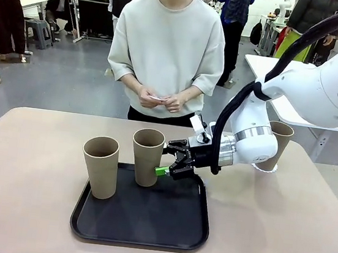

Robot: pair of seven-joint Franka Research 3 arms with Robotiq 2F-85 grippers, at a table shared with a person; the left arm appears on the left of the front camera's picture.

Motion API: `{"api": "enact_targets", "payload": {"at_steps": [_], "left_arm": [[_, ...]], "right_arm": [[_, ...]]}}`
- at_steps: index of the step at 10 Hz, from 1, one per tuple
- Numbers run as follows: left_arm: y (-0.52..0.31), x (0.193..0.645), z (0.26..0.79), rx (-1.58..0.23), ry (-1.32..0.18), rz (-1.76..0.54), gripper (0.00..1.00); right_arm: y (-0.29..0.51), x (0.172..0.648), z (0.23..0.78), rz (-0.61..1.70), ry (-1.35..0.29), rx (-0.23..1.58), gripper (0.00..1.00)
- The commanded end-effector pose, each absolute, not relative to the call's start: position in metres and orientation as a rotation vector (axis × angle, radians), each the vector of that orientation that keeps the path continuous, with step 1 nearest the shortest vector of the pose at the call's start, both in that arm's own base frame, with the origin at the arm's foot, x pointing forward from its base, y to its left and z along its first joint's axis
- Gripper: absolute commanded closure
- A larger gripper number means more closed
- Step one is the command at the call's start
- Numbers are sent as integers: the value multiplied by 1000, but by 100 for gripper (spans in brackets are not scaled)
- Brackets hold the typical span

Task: Place coasters on the table and set cups on them.
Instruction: Take one Reusable plastic cup from the Flat Tray and place it on a coaster set by the human.

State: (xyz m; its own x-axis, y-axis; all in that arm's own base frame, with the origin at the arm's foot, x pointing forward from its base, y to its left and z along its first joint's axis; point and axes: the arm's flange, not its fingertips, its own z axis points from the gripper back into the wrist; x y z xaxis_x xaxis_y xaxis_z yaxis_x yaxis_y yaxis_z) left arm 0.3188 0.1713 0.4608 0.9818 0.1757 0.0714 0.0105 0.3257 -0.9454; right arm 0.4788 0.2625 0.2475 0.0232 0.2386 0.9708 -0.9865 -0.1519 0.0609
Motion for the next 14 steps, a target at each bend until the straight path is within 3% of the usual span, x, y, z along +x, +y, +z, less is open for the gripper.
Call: {"api": "enact_targets", "payload": {"at_steps": [1, 12, 13, 14], "left_arm": [[172, 318, 463, -1248, -183, 103, 0], [172, 318, 463, -1248, -183, 103, 0], [172, 318, 463, -1248, -183, 103, 0], [172, 318, 463, -1248, -183, 103, 0]], "right_arm": [[272, 482, 241, 1407, -959, 1166, 0], [305, 483, 237, 1411, -940, 1274, 0], [303, 484, 236, 1407, -940, 1314, 59], [302, 484, 235, 1409, -943, 1313, 59]]}}
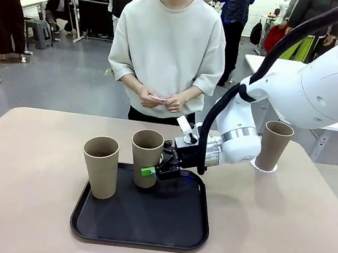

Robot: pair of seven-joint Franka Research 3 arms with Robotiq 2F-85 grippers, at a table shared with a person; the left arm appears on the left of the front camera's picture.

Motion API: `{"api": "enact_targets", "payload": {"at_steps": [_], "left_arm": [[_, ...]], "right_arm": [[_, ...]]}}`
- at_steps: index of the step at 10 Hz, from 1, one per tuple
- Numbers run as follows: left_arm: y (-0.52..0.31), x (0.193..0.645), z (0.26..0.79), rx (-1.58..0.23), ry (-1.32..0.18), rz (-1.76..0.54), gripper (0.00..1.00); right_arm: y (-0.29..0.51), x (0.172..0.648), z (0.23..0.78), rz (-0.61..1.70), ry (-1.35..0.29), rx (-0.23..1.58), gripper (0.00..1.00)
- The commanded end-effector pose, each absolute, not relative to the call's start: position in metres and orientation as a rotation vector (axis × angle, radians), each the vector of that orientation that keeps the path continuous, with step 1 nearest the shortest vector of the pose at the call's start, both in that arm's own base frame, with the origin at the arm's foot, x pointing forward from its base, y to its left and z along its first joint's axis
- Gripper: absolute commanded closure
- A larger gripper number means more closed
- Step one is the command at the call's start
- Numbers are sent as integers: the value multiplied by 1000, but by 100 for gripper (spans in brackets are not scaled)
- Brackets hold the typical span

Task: Place coasters on the table and set cups on them.
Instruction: Take one Reusable plastic cup from the Flat Tray and place it on a coaster set by the human.

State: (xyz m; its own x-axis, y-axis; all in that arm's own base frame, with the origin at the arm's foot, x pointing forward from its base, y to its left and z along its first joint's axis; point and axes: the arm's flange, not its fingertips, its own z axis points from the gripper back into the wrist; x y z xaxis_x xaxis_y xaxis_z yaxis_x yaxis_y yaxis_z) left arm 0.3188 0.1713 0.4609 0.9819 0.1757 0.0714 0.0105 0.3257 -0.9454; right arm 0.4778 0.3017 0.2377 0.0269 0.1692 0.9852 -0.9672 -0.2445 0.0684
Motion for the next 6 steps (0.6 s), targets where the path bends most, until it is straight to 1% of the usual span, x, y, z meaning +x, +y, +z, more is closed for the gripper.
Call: {"api": "enact_targets", "payload": {"at_steps": [1, 2, 3, 4, 5, 6], "left_arm": [[172, 318, 463, -1248, -183, 103, 0], [172, 318, 463, -1248, -183, 103, 0], [172, 318, 463, -1248, -183, 103, 0], [172, 318, 463, -1248, -183, 103, 0], [172, 318, 463, -1248, -183, 103, 0], [172, 318, 463, -1248, -183, 103, 0]], "right_arm": [[301, 483, 235, 1408, -947, 1312, 100], [301, 484, 235, 1408, -948, 1314, 65], [300, 479, 241, 1413, -944, 1297, 100], [298, 472, 260, 1382, -916, 1270, 100], [295, 466, 292, 1361, -920, 1228, 100], [293, 463, 328, 1353, -966, 1185, 100]]}}
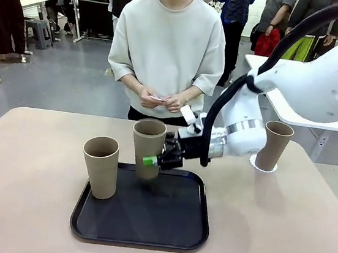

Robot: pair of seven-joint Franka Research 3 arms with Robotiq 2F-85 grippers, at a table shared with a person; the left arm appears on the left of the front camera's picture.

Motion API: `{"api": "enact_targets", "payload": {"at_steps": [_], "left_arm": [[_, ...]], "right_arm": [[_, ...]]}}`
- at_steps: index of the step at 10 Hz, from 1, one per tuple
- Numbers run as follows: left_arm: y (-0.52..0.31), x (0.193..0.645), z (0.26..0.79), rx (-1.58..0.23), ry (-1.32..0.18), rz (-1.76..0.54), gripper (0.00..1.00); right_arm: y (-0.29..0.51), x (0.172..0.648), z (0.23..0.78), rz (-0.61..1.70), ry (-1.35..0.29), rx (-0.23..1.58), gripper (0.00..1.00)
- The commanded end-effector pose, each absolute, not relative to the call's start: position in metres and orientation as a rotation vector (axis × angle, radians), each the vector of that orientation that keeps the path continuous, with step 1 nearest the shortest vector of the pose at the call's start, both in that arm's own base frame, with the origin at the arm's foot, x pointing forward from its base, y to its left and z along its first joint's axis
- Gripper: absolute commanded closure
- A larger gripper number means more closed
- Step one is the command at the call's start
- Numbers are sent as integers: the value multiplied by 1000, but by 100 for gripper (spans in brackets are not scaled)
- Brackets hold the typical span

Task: Place coasters on the table and set cups on them.
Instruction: Take one Reusable plastic cup from the Flat Tray and place it on a coaster set by the human.

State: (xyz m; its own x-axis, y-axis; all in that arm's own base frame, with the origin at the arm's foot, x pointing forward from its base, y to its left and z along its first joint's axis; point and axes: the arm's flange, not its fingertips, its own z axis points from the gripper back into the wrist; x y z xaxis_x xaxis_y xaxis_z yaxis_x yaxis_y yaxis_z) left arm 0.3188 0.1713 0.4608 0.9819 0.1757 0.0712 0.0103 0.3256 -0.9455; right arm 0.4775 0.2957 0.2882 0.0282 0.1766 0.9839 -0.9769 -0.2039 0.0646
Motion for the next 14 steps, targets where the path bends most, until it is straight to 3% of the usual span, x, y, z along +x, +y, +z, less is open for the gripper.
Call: {"api": "enact_targets", "payload": {"at_steps": [1, 4, 8, 9, 14], "left_arm": [[172, 318, 463, -1248, -183, 103, 0], [172, 318, 463, -1248, -183, 103, 0], [172, 318, 463, -1248, -183, 103, 0], [172, 318, 463, -1248, -183, 103, 0], [172, 318, 463, -1248, -183, 103, 0]], "right_arm": [[293, 465, 359, 1339, -990, 1147, 100], [291, 485, 408, 1295, -1014, 1108, 100], [284, 483, 419, 1330, -1027, 1110, 100], [284, 485, 420, 1310, -1018, 1094, 16], [278, 597, 396, 1244, -1007, 1295, 16]]}}
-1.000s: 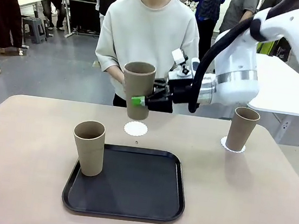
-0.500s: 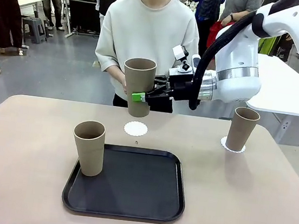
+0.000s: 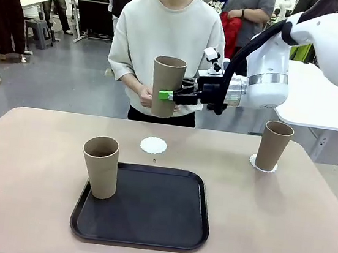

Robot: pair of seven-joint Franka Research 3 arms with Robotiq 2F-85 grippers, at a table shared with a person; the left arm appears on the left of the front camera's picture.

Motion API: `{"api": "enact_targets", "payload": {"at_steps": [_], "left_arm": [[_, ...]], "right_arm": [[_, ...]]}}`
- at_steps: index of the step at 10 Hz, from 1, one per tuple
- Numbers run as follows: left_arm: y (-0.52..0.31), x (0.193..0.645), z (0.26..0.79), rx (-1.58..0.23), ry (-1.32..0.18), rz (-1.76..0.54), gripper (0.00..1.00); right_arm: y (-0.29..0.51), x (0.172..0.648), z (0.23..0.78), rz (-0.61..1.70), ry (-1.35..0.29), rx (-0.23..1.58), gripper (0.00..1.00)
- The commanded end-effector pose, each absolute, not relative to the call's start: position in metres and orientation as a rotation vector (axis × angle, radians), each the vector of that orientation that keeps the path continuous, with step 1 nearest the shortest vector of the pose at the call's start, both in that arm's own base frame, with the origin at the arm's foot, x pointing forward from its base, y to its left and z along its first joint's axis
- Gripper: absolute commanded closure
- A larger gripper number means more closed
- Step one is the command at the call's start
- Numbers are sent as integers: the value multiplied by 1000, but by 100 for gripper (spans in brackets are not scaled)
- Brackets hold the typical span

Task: Place coasters on the table and set cups on them.
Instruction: Take one Reusable plastic cup from the Flat Tray and place it on a coaster set by the human.

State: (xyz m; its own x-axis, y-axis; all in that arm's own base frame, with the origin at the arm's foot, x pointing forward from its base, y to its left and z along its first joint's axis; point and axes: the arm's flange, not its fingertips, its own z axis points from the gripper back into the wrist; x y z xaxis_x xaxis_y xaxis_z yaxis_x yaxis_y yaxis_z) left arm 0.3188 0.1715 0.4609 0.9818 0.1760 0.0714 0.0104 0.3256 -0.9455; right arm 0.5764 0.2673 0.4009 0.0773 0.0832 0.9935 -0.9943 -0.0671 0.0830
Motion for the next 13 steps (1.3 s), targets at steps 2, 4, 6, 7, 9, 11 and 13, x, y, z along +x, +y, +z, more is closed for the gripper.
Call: {"api": "enact_targets", "payload": {"at_steps": [2, 4, 6, 7, 9, 11, 13], "left_arm": [[172, 318, 463, -1248, -183, 103, 0], [172, 318, 463, -1248, -183, 103, 0], [172, 318, 463, -1248, -183, 103, 0], [172, 318, 463, -1248, -183, 103, 0], [172, 318, 463, -1248, -183, 103, 0], [172, 318, 463, -1248, -183, 103, 0], [172, 318, 463, -1248, -183, 103, 0]], "right_arm": [[282, 620, 371, 1254, -948, 1304, 16], [289, 629, 346, 1333, -907, 1309, 16], [288, 629, 331, 1397, -909, 1298, 16], [287, 629, 325, 1392, -921, 1308, 16], [287, 630, 320, 1322, -939, 1319, 16], [287, 622, 320, 1360, -905, 1293, 16], [286, 623, 317, 1348, -907, 1297, 16]]}}
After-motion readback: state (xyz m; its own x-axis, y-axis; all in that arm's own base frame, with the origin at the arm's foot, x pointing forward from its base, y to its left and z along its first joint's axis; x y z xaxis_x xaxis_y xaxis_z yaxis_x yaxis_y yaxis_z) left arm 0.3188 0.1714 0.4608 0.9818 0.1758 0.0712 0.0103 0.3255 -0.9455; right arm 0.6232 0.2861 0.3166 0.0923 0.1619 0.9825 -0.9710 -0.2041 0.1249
